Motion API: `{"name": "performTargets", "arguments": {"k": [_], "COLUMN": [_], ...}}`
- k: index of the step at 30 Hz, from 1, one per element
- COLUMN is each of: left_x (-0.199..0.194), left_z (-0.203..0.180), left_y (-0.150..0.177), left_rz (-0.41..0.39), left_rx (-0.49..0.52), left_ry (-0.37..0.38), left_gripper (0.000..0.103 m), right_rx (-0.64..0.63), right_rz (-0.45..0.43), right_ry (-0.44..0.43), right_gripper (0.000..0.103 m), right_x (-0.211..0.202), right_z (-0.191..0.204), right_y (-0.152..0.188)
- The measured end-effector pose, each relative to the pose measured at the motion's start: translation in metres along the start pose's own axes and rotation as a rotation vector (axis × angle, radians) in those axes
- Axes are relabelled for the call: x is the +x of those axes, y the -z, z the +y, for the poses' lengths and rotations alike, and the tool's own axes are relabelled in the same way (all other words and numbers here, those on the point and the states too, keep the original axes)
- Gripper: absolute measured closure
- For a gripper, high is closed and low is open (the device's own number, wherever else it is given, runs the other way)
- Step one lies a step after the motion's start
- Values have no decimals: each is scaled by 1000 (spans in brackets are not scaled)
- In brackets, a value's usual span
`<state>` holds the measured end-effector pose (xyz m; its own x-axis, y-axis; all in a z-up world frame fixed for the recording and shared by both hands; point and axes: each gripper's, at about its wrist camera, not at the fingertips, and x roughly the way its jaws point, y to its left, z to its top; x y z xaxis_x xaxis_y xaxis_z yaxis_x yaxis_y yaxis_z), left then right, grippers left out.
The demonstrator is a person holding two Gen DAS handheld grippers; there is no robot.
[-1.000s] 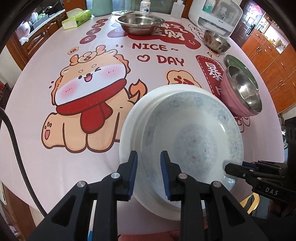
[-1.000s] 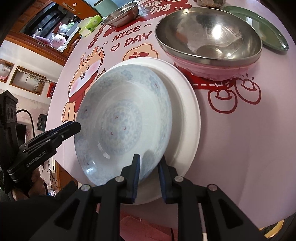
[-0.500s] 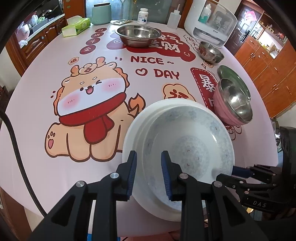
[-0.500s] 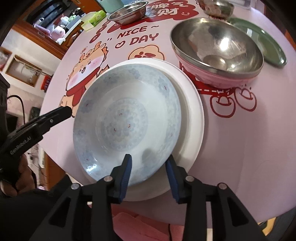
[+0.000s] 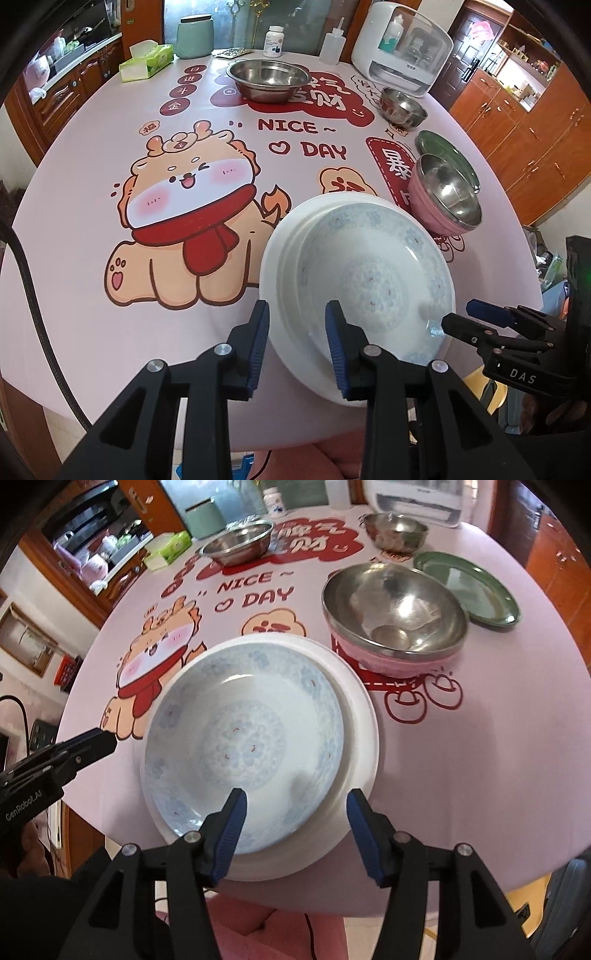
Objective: Organize plates and bowls
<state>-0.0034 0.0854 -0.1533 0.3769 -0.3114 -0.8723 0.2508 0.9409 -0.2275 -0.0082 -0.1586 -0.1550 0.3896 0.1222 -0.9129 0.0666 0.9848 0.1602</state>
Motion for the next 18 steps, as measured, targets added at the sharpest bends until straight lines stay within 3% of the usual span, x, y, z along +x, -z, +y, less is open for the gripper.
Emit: {"name": "performTargets", "arguments": {"k": [11, 16, 18], "left_x": [-19, -27, -33], "left_z": [2, -7, -12], "left_y": [15, 17, 16], "left_rz": [-36, -41, -66], "left_rx": [48, 74, 86], "left_ry": [44, 59, 51], "left_gripper": [73, 71, 64], "right_rx": [150, 200, 210], "right_rz": [-286, -349, -369], "right_ry": [93, 133, 139], "right_gripper": [47, 47, 47], "right_x": [-54, -72, -78], "right_z": [-4, -13, -16], "right_y": [44, 50, 49]}}
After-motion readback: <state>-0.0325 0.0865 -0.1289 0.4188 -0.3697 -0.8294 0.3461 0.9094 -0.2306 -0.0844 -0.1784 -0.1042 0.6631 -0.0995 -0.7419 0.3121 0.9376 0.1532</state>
